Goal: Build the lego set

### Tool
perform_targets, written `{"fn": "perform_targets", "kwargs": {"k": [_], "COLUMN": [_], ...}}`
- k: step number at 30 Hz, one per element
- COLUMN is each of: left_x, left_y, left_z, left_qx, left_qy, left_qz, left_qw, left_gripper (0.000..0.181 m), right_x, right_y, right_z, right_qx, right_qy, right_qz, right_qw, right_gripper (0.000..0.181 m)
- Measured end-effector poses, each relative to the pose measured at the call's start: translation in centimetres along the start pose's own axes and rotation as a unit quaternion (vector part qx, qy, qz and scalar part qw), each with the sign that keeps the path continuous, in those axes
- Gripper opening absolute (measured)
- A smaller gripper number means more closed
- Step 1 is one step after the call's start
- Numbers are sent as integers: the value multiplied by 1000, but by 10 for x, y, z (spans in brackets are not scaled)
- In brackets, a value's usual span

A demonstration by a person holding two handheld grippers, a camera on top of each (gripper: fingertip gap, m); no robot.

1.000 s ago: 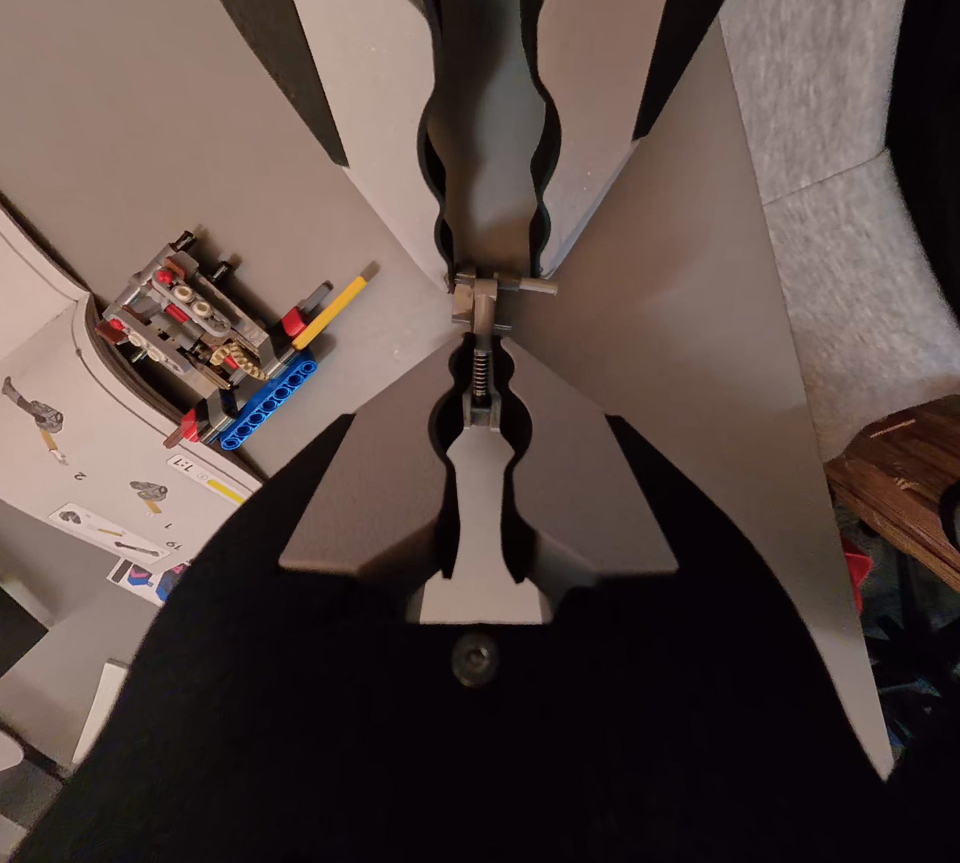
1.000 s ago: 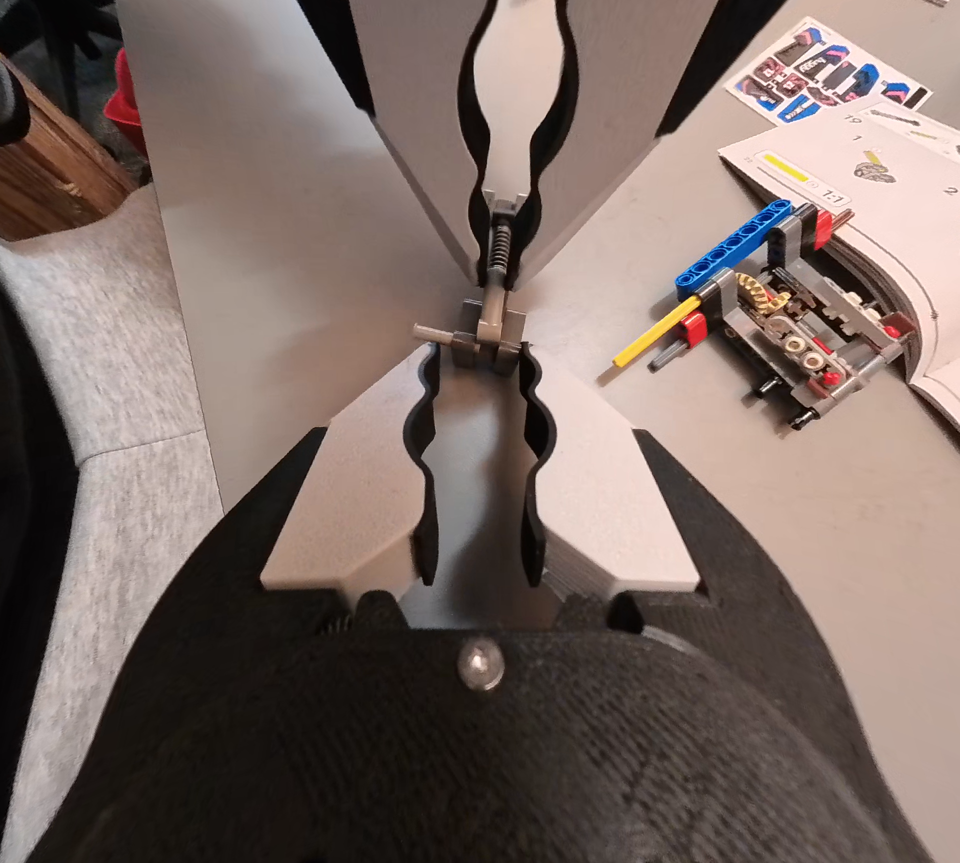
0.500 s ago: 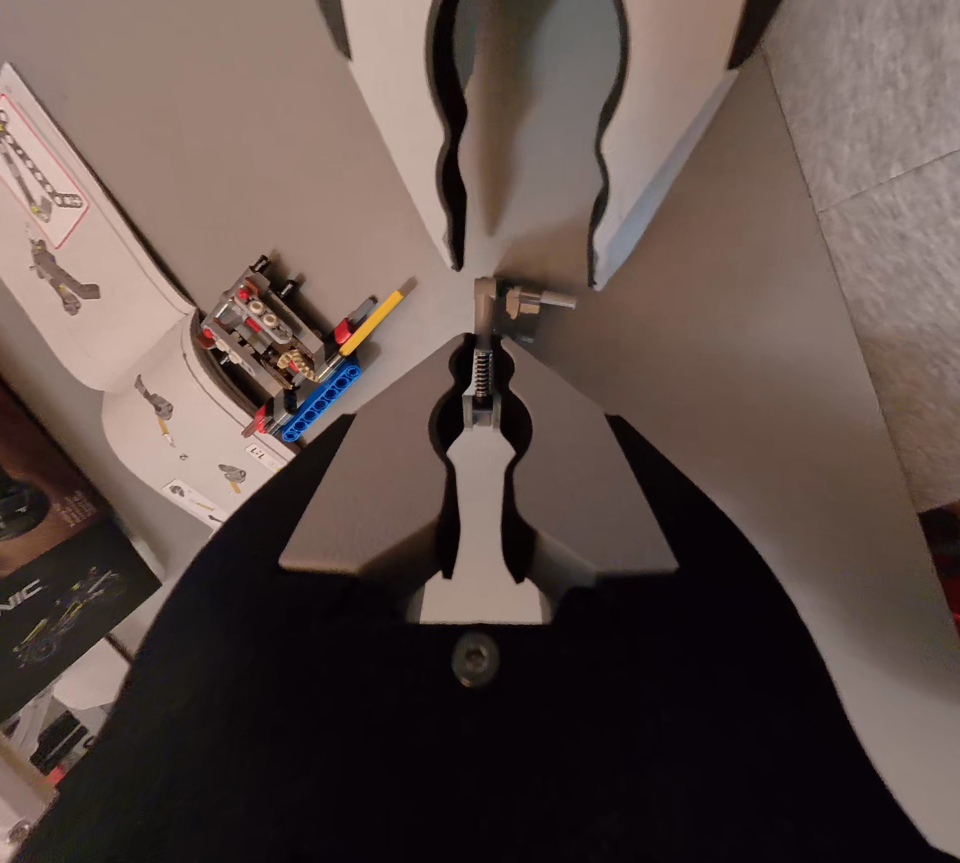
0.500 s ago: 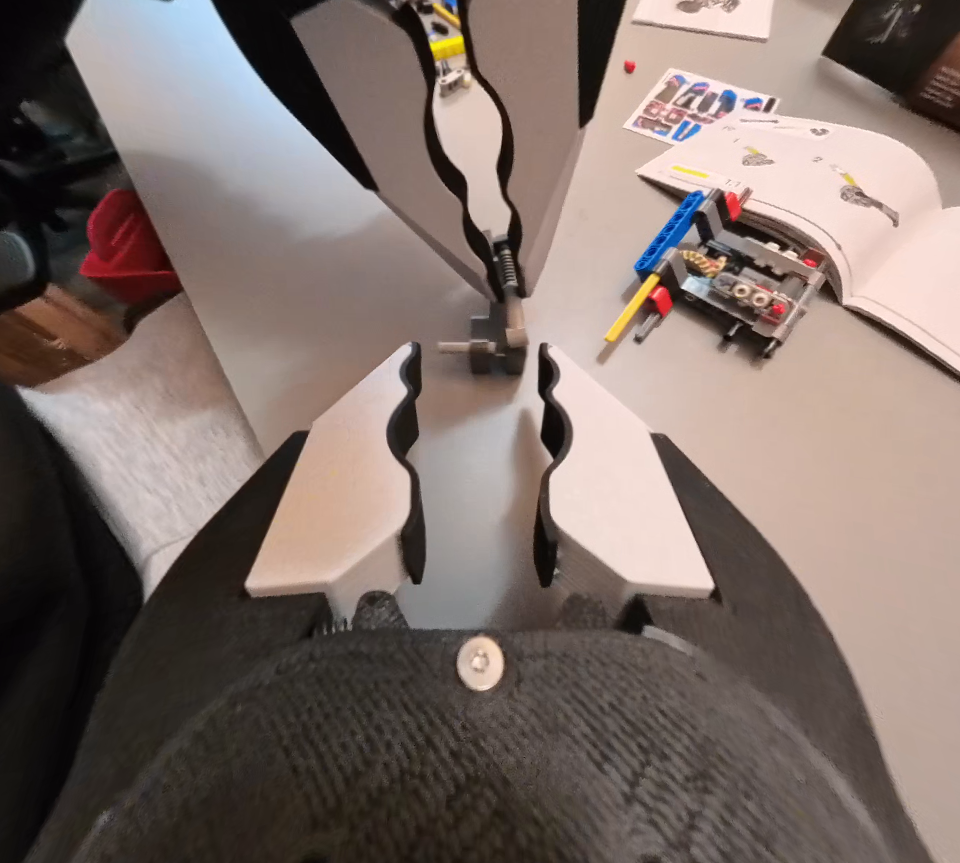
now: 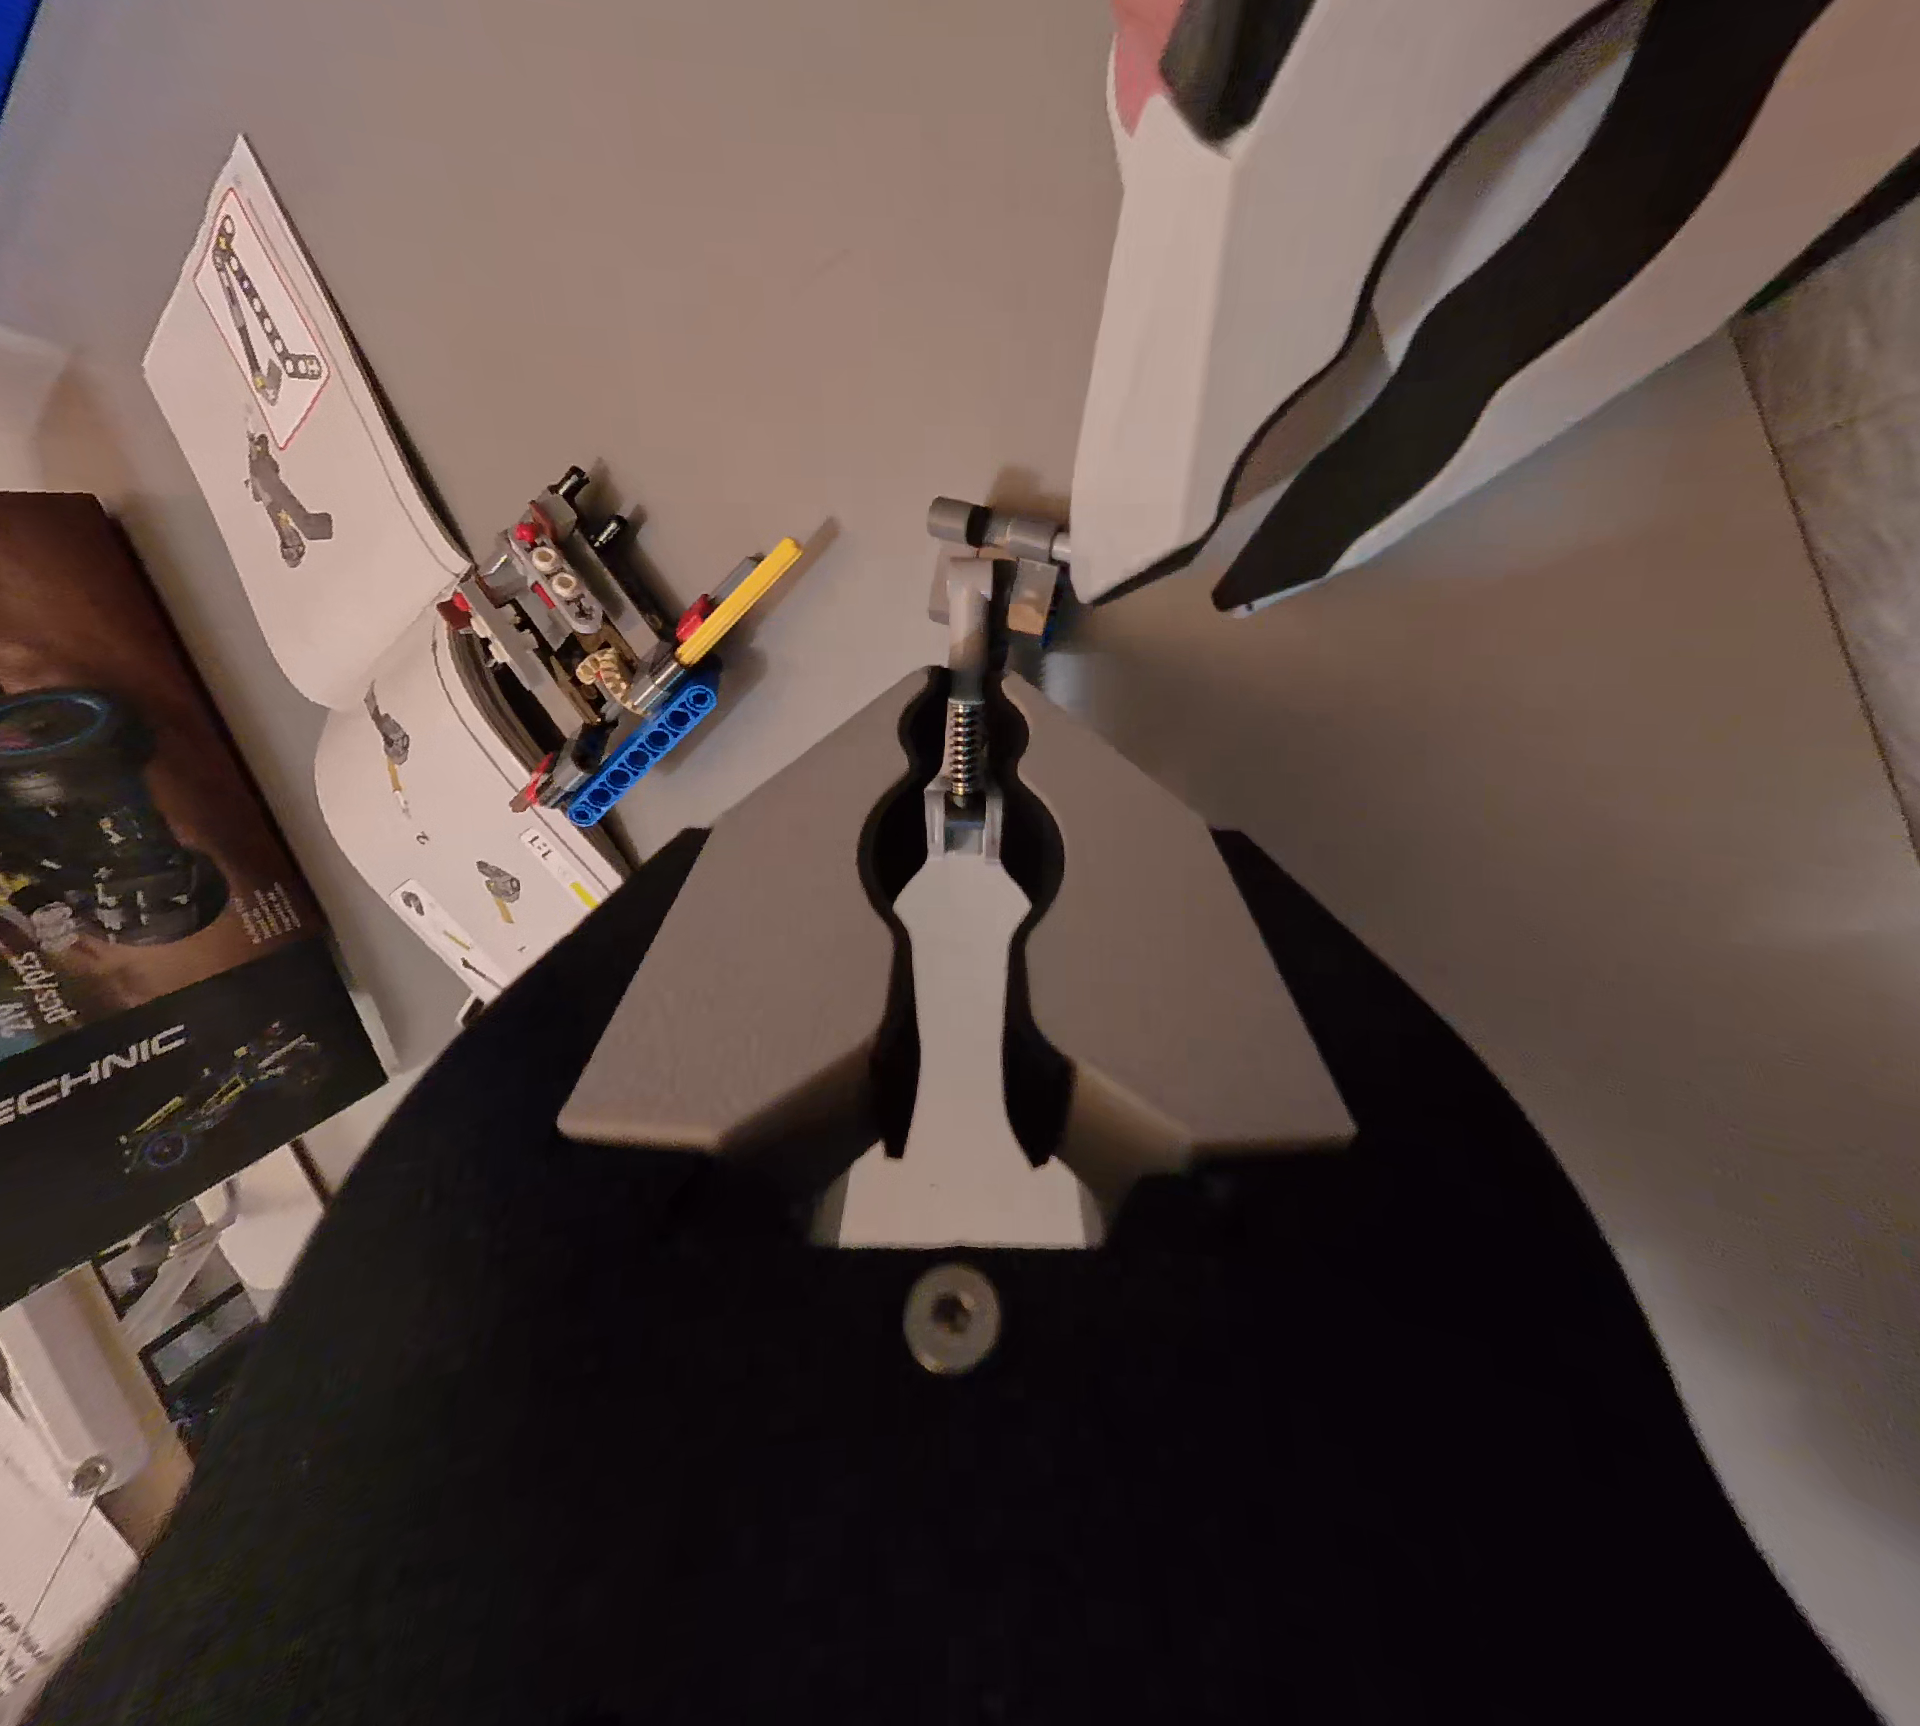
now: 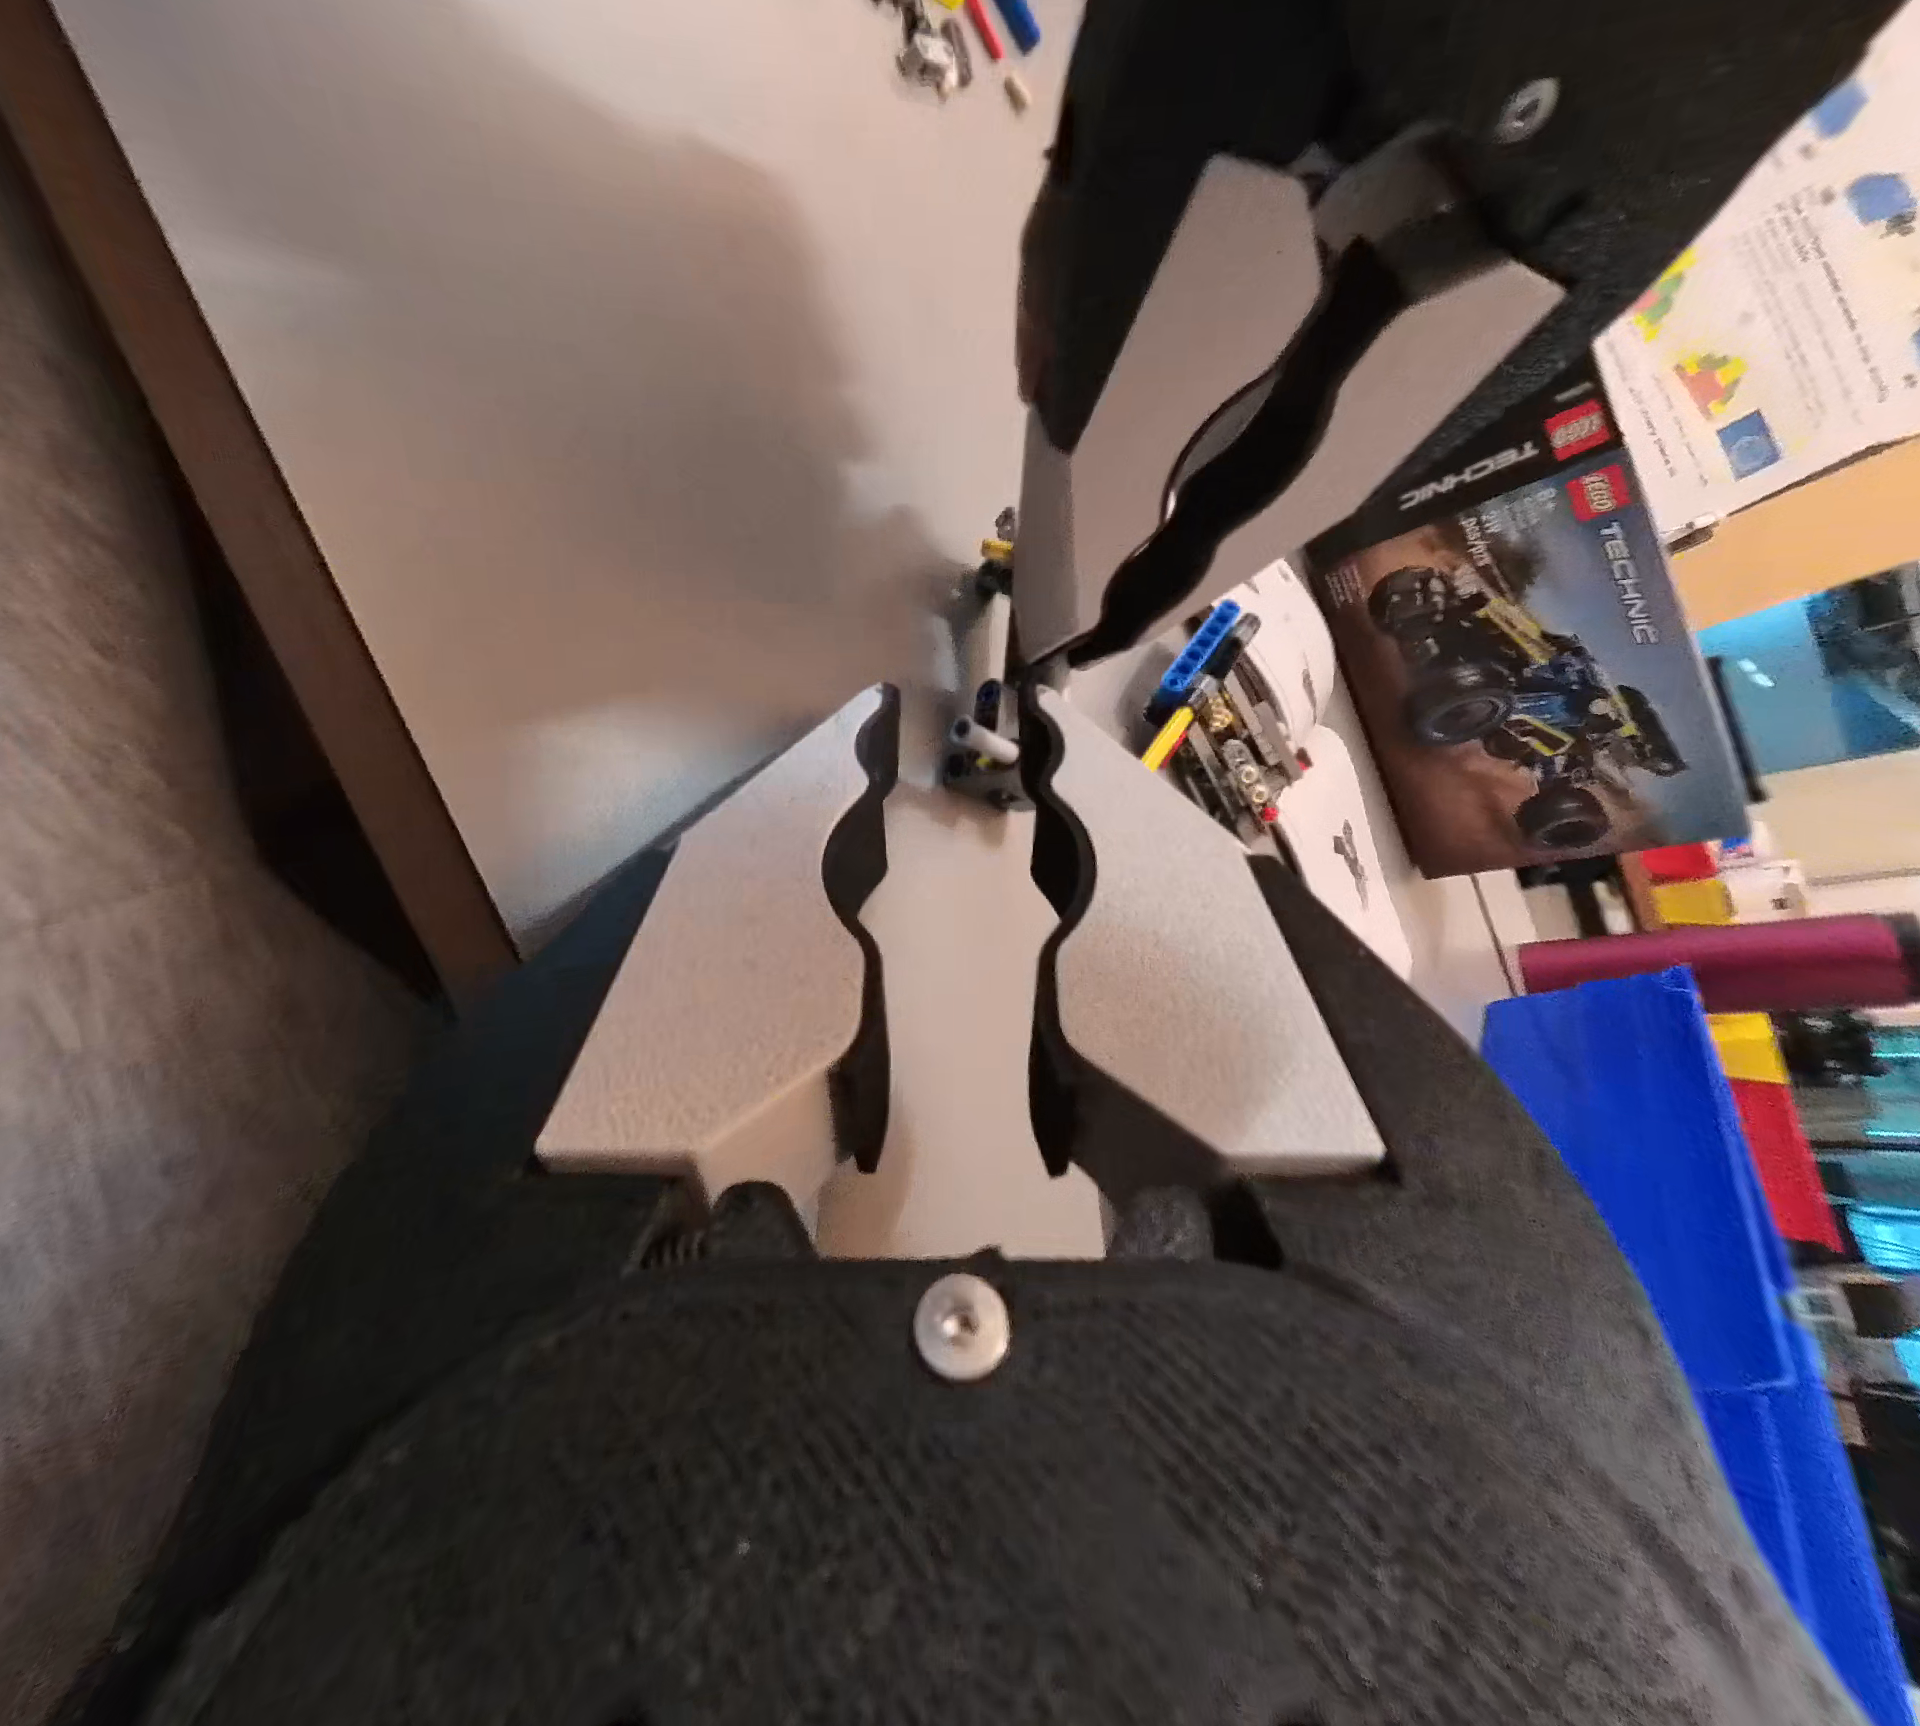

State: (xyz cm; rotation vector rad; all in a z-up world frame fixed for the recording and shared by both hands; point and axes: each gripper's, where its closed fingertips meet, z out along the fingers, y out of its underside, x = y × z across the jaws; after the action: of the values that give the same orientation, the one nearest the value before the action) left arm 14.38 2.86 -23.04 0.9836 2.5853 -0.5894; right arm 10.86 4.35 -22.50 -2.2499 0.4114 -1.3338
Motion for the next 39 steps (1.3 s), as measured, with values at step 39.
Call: {"fn": "perform_targets", "kwargs": {"k": [39], "left_x": [1], "left_y": [-28], "left_z": [-3], "left_qx": [54], "left_qy": [128], "left_qz": [4], "left_qw": [990], "left_gripper": [4], "right_x": [28], "right_y": [24], "right_z": [-5], "right_qx": [90], "right_qy": [-181], "right_qz": [182], "right_qw": [962], "right_gripper": [6]}}
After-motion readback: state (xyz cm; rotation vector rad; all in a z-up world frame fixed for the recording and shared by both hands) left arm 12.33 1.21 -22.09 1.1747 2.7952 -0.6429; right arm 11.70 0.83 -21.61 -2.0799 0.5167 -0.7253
